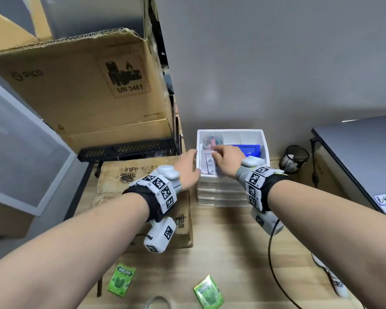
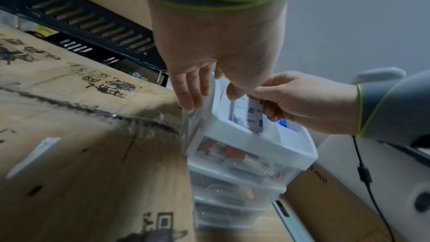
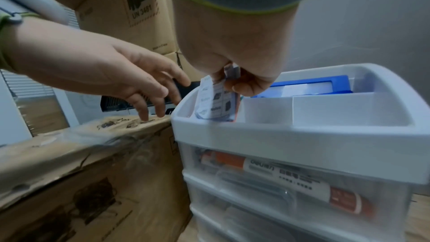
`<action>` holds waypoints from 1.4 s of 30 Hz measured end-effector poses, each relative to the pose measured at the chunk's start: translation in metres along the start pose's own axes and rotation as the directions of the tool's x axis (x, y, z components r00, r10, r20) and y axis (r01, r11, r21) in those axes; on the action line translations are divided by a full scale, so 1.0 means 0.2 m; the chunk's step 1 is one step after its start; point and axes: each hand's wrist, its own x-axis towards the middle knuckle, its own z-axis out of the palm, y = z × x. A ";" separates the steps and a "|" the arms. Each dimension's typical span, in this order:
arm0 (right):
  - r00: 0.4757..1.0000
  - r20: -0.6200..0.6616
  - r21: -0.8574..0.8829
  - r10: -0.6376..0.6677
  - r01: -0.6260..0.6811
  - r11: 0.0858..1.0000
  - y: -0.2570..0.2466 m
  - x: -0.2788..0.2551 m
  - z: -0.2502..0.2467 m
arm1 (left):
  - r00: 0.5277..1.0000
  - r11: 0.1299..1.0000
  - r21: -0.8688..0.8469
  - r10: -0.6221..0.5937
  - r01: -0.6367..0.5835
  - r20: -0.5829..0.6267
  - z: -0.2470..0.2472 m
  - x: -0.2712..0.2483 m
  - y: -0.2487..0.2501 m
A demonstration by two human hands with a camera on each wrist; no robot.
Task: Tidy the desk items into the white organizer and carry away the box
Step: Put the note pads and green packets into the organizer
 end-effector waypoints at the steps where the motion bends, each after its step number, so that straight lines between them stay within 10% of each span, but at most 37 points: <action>1: 1.000 -0.010 -0.030 -0.015 0.014 0.999 0.00 0.00 0.02 | 1.000 0.999 0.042 0.027 -0.028 0.011 0.01 0.00 0.00; 19: 0.974 -0.013 -0.525 -0.228 0.187 0.830 0.08 -0.09 0.14 | 0.995 0.913 0.397 0.077 -0.095 0.060 0.09 0.03 -0.01; 31: 0.906 -0.293 -0.234 -0.307 0.243 0.941 0.20 -0.37 0.16 | 0.984 0.875 0.471 0.162 -0.110 -0.071 0.13 -0.02 -0.01; 34: 0.961 -0.179 -0.043 -0.209 0.204 0.978 0.30 -0.49 0.22 | 0.983 0.894 0.435 0.159 -0.105 -0.090 0.15 0.00 0.01; 38: 0.977 0.143 0.053 0.157 -0.166 0.985 0.38 -0.52 0.37 | 0.990 0.916 0.379 0.138 -0.130 0.004 0.18 0.00 -0.02; 40: 0.896 0.244 0.375 0.371 -0.440 0.816 0.39 -0.50 0.43 | 0.991 0.915 0.382 0.130 -0.134 0.036 0.18 0.00 -0.04; 42: 0.801 0.342 0.708 0.490 -0.563 0.426 0.38 -0.47 0.45 | 0.990 0.910 0.391 0.129 -0.138 0.049 0.17 -0.01 -0.03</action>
